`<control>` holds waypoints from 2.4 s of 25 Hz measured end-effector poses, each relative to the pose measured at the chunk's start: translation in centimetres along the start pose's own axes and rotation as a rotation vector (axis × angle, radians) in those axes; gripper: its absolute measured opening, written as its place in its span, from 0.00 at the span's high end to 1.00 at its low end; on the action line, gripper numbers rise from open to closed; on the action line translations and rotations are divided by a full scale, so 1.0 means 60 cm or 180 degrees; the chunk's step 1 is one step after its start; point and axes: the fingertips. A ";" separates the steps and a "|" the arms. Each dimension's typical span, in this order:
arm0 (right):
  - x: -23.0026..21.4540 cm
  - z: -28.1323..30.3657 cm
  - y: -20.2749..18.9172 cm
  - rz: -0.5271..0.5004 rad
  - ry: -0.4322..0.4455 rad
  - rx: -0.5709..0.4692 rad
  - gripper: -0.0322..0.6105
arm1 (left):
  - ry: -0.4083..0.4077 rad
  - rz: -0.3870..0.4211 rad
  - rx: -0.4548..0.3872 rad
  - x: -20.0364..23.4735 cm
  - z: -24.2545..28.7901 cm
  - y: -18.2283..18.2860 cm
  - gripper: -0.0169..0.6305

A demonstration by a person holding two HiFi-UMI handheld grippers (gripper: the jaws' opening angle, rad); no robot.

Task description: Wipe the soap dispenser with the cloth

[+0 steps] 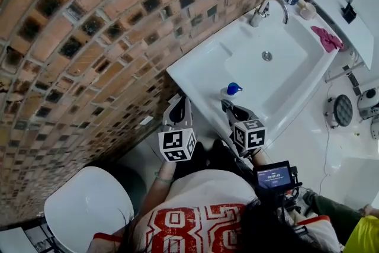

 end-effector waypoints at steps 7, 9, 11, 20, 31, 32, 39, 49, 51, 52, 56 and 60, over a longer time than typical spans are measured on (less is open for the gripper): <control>0.014 0.046 0.004 -0.0299 0.0039 0.0172 0.88 | 0.0066 0.0003 0.0011 0.012 -0.007 -0.004 0.97; 0.010 0.047 0.005 -0.0300 0.0041 0.0191 0.88 | 0.0123 -0.0016 0.0012 0.021 -0.010 -0.005 0.97; 0.006 0.044 0.006 -0.0274 0.0052 0.0195 0.88 | 0.0182 -0.0034 0.0017 0.031 -0.012 -0.006 0.97; -0.041 0.013 -0.002 -0.0036 -0.0085 0.0168 0.88 | 0.0227 -0.0038 0.0041 0.040 -0.007 -0.011 0.97; -0.094 -0.008 -0.004 0.0180 -0.0310 0.0086 0.88 | 0.0180 -0.0004 0.0045 0.031 -0.005 -0.009 0.97; -0.100 -0.010 -0.004 0.0203 -0.0338 0.0073 0.88 | 0.0183 -0.0006 0.0048 0.032 -0.006 -0.010 0.97; -0.096 -0.016 -0.009 0.0254 -0.0351 0.0054 0.88 | 0.0187 -0.0031 0.0054 0.036 -0.010 -0.013 0.97; -0.007 0.048 -0.031 -0.0246 0.0000 0.0360 0.88 | -0.0355 0.0066 0.0046 -0.025 -0.004 -0.013 0.97; -0.004 0.057 -0.024 -0.0284 -0.0027 0.0377 0.88 | -0.0480 0.0101 0.0054 -0.041 -0.005 -0.014 0.97; -0.006 0.061 -0.023 -0.0297 -0.0040 0.0389 0.88 | -0.0527 0.0119 0.0059 -0.047 -0.005 -0.015 0.97; -0.025 0.073 -0.033 -0.0311 -0.0047 0.0459 0.88 | -0.0566 0.0153 0.0082 -0.052 -0.006 -0.018 0.97; -0.052 0.061 -0.040 -0.0247 -0.0140 0.0510 0.88 | -0.0506 0.0132 0.0104 -0.041 -0.005 -0.023 0.97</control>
Point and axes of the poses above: the fingertips, and each gripper's own axes: z forward along the fingers, x to its left, y out of its top, and after that the axes turned 12 degrees about z, right-handed
